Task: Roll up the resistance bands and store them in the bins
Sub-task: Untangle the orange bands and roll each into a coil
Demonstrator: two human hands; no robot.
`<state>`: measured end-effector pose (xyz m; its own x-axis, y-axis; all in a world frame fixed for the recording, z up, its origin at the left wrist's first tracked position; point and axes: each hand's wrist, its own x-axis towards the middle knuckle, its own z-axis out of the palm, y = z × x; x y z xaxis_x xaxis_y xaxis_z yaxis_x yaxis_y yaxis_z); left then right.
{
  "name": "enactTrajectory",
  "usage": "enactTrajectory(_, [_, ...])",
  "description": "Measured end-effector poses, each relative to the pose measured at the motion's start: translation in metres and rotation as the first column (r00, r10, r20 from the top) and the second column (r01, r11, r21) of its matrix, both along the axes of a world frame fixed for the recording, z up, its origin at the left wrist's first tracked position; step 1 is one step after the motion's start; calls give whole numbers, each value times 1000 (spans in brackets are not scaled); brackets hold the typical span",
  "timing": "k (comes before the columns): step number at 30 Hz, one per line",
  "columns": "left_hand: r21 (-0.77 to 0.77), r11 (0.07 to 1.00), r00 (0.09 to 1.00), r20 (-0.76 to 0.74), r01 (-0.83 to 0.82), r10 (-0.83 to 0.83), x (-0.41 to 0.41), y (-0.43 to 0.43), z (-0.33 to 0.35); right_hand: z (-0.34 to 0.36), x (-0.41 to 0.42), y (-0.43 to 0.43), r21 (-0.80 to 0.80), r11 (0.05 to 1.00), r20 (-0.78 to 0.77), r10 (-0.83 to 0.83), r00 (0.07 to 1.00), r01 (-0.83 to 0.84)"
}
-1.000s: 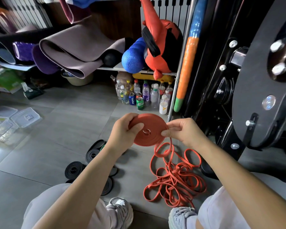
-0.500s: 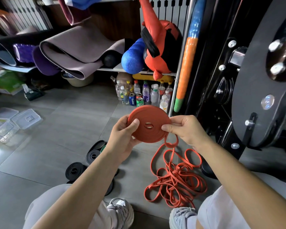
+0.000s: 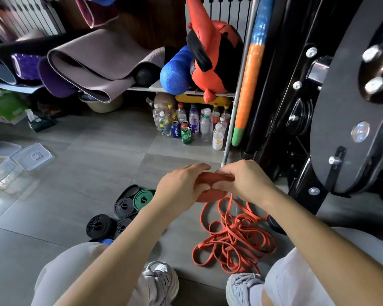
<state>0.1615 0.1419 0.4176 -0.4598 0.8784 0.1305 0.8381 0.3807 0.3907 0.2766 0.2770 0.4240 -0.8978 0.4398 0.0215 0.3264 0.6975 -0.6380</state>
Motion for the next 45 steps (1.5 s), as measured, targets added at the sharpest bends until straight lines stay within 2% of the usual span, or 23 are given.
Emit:
enactTrajectory(4, [-47,999,999,35,6,-4,-1,2,1,-2,-1,1,-32,998,-18,50,999,-50])
enactTrajectory(7, [32,999,995,94,-32,29,-4,3,5,-1,-2,5,-206,979,-104,-9,995,-13])
enactTrajectory(10, [105,990,976,205,-93,69,-9,2,10,2,-1,9,-395,919,-193,-81,978,-2])
enactTrajectory(13, [154,979,951,298,-132,81,-12,0,13,4,1,15,-467,884,-278,-157,948,10])
enactTrajectory(18, [230,947,903,413,-226,116,-12,1,15,3,1,18,-437,897,-340,-226,913,59])
enactTrajectory(20, [247,931,876,464,-268,129,-12,2,16,3,1,18,-354,930,-373,-234,898,96])
enactTrajectory(22, [272,907,843,518,-322,144,-12,3,17,4,1,18,-276,953,-378,-229,897,127])
enactTrajectory(27, [293,842,732,662,-453,164,-14,5,15,3,-7,5,-252,953,-350,-253,902,169])
enactTrajectory(32, [153,860,562,808,-488,175,-37,16,18,-3,-39,7,-115,948,-250,-315,915,295])
enactTrajectory(34, [88,850,510,830,-520,226,-56,19,10,-11,-60,7,-37,954,-191,-300,935,299])
enactTrajectory(38, [-41,826,432,837,-562,336,-95,17,-27,-52,-103,-6,194,950,24,-254,967,244])
enactTrajectory(40, [-94,815,376,853,-572,363,-112,16,-55,-81,-121,-11,172,955,86,-261,962,243])
enactTrajectory(45, [-215,755,168,903,-620,395,-130,10,-148,-164,-154,-18,30,948,142,-317,938,316])
